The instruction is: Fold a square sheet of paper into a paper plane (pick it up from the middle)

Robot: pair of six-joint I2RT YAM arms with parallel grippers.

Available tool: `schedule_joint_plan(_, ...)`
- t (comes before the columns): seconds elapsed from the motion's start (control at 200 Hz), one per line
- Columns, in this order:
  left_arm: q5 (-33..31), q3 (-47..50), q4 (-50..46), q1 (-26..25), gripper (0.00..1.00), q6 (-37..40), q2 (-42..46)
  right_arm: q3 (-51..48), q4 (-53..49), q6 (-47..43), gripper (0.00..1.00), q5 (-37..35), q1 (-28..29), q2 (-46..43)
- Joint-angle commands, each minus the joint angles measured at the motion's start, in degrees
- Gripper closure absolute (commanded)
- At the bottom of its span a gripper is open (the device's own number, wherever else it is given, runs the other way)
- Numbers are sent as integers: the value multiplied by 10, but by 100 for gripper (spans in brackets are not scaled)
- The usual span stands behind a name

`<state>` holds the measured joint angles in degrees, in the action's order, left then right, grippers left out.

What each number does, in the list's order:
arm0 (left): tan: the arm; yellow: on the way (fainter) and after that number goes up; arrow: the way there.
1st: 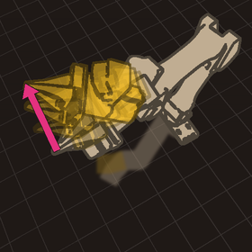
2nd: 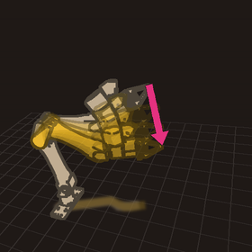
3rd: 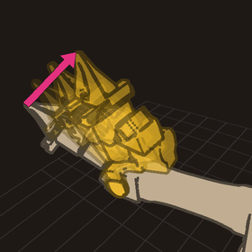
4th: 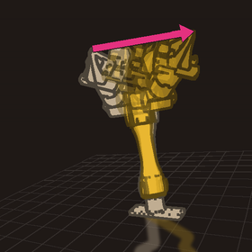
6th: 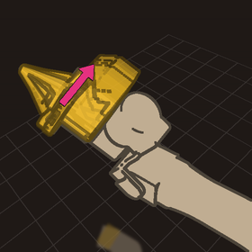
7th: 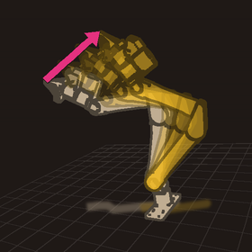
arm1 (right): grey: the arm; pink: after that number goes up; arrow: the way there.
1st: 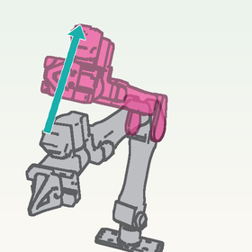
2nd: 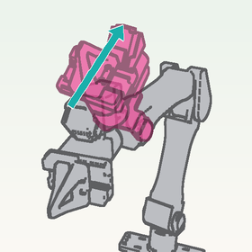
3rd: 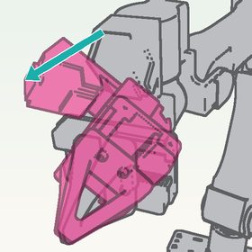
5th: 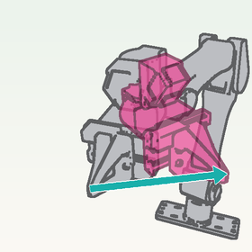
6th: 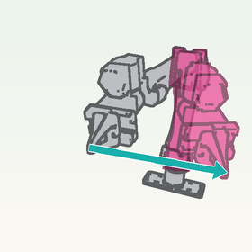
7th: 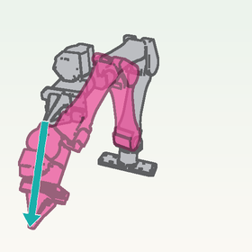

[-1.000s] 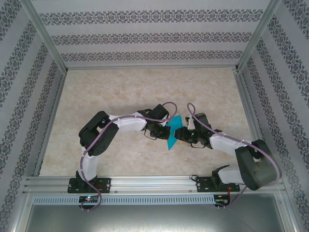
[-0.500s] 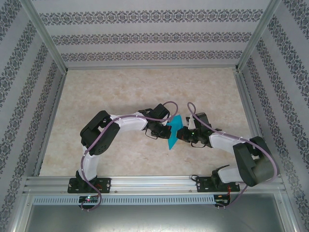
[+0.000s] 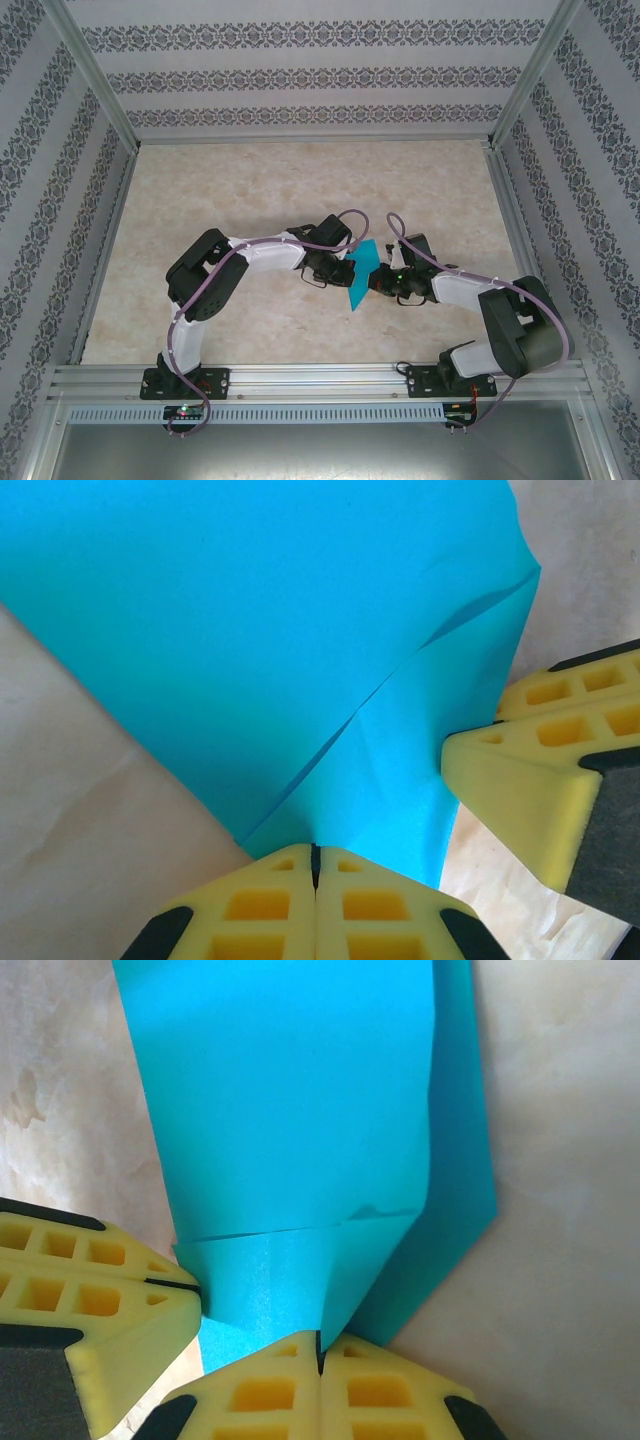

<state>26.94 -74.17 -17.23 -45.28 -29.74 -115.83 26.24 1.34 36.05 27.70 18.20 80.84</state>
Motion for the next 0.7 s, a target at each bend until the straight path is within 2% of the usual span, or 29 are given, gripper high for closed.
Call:
schedule_joint_plan(0.0,7,10,5,3,93,7,20,13,-14,-8,100,-16,-5,6)
schedule_joint_plan(0.694,3,-2,-8,3,100,31,-32,32,-13,35,100,41,7,-12)
